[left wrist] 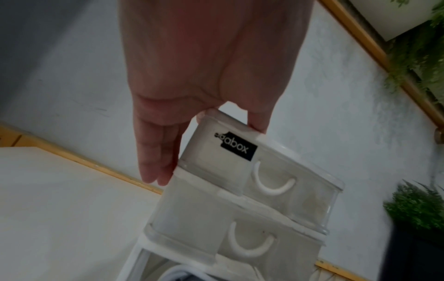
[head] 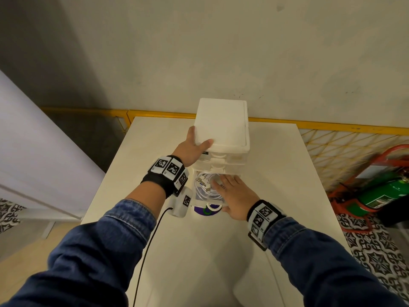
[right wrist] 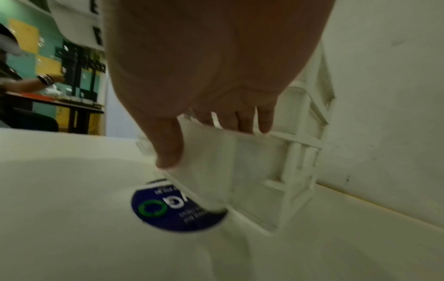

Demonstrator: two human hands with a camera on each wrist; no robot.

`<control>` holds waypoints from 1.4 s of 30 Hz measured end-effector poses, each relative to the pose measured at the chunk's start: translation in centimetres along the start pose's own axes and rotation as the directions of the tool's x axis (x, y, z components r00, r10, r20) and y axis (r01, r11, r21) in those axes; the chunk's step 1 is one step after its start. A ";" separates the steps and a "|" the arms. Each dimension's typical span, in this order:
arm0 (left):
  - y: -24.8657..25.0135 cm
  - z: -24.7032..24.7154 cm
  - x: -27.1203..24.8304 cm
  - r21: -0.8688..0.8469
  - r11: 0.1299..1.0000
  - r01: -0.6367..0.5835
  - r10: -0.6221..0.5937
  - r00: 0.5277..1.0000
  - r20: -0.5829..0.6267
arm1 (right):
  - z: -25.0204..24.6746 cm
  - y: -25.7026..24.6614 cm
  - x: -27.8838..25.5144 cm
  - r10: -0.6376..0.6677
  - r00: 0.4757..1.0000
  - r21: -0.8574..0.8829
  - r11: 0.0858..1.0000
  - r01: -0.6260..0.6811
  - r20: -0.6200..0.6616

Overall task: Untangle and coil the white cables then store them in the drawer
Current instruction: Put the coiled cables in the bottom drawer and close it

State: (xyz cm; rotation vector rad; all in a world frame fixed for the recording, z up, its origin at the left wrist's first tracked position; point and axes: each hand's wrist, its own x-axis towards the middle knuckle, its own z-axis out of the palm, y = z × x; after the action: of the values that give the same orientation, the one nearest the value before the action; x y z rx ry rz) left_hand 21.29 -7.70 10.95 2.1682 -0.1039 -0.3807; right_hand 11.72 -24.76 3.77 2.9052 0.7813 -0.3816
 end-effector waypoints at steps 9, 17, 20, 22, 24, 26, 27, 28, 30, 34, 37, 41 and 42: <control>0.4 0.6 -0.4 0.016 1.000 0.002 -0.002 0.999 -0.043 | -1.2 -0.9 -0.3 0.040 0.999 -0.069 0.997 -0.038 0.027; 0.3 0.8 -0.3 0.003 1.000 0.012 -0.011 0.997 -0.070 | -0.5 -1.2 -0.8 0.058 0.998 -0.046 0.997 -0.058 0.001; 0.3 0.8 -0.4 0.005 1.000 0.009 -0.009 0.998 -0.066 | -0.6 -1.4 -0.6 0.054 0.998 -0.013 0.998 -0.055 -0.021; 0.3 0.8 -0.4 0.009 1.000 0.000 0.000 0.998 -0.063 | -0.7 -1.4 -0.4 0.043 0.999 -0.038 0.998 -0.044 -0.009; 0.4 0.7 -0.4 0.012 1.000 -0.007 0.008 0.998 -0.059 | -0.6 -1.3 -0.3 0.051 0.999 -0.068 0.996 -0.050 0.015; 0.3 0.6 -0.4 0.016 1.000 -0.006 0.007 0.999 -0.051 | -0.3 -1.3 0.0 0.061 0.998 -0.095 0.994 -0.057 0.032; 0.2 0.6 -0.4 0.017 1.000 -0.005 0.006 0.999 -0.046 | -0.3 -1.3 0.2 0.061 0.997 -0.110 0.992 -0.057 0.037; 0.2 0.5 -0.4 0.016 1.000 -0.008 0.009 0.999 -0.041 | -0.2 -1.2 0.5 0.058 0.997 -0.125 0.991 -0.053 0.041; 0.1 0.4 -0.3 0.013 1.000 -0.010 0.010 1.000 -0.023 | -0.3 -1.1 1.2 0.051 0.998 -0.133 0.990 -0.046 0.036; 0.2 0.2 -0.2 -0.012 1.000 -0.017 0.017 1.000 0.010 | -0.3 -0.6 2.0 0.025 0.999 -0.052 0.998 -0.024 0.023; 0.2 0.2 -0.2 -0.015 1.000 -0.016 0.016 1.000 0.011 | 0.6 -0.2 1.5 0.006 1.000 0.026 1.000 -0.005 -0.009; 0.3 0.3 -0.1 -0.015 1.000 -0.013 0.013 1.000 0.013 | 1.5 1.2 1.5 -0.002 0.995 0.002 1.000 0.003 -0.099; 0.3 0.3 -0.1 -0.017 1.000 -0.013 0.013 1.000 0.008 | 1.8 1.5 1.8 -0.001 0.995 -0.006 1.000 0.000 -0.103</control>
State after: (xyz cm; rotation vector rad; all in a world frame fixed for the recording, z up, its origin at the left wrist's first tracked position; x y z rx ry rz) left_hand 21.12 -8.11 11.00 2.1481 -0.1184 -0.3815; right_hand 13.57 -25.48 1.60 2.9390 0.7958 -0.2297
